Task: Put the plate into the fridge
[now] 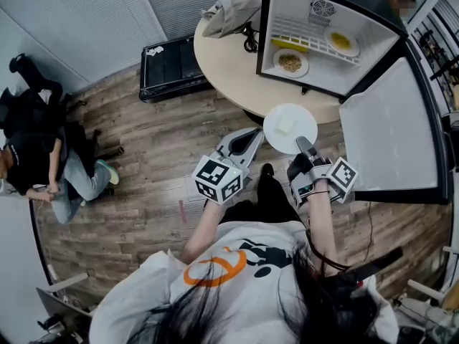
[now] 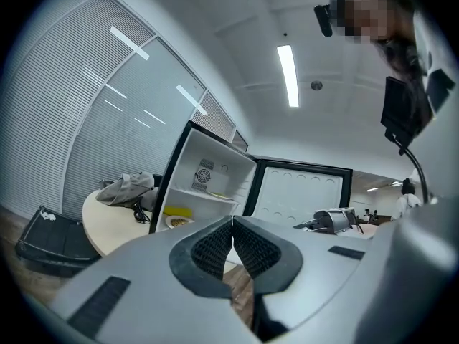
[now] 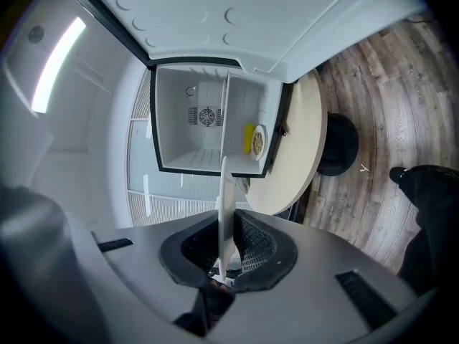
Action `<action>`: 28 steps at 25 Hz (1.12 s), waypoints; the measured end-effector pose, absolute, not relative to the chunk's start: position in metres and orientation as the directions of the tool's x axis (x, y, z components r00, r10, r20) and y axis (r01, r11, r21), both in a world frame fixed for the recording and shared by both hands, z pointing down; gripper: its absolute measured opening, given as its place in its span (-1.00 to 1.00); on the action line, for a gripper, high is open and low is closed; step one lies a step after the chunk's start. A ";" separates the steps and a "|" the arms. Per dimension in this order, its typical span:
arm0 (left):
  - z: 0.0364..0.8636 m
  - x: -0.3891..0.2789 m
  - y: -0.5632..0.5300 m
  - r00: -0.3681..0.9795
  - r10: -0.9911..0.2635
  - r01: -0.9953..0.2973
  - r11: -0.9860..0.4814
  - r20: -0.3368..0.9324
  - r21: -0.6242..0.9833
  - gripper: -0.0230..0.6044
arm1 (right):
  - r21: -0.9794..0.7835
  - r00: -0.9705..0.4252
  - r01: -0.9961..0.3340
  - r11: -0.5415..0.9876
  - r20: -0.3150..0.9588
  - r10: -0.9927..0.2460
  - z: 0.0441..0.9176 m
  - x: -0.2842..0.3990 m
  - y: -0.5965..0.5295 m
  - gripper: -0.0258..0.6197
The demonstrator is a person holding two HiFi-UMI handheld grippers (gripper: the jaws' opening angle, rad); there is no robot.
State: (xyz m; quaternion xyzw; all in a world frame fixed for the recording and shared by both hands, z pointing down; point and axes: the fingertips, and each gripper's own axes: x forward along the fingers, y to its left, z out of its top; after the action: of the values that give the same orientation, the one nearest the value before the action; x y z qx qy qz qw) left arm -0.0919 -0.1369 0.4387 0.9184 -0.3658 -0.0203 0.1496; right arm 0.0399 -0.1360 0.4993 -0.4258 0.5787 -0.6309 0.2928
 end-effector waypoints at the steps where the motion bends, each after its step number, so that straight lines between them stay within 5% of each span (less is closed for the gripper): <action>1: 0.440 -0.092 -0.138 0.732 -0.677 -0.665 -0.687 0.074 0.291 -0.89 | -0.979 -0.463 -0.122 -0.160 0.199 -0.863 0.500 0.040 -0.138 -0.83; 28: 0.455 -0.060 -0.266 0.731 -0.675 -0.668 -0.674 0.105 0.315 -0.89 | -0.985 -0.450 -0.114 -0.128 0.166 -0.877 0.484 0.076 -0.291 -0.83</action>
State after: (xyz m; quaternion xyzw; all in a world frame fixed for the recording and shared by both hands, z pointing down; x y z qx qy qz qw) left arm -0.0601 -0.2656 0.4554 0.9149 -0.3668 -0.0102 0.1681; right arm 0.0760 -0.2910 0.4837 -0.4244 0.5840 -0.6197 0.3079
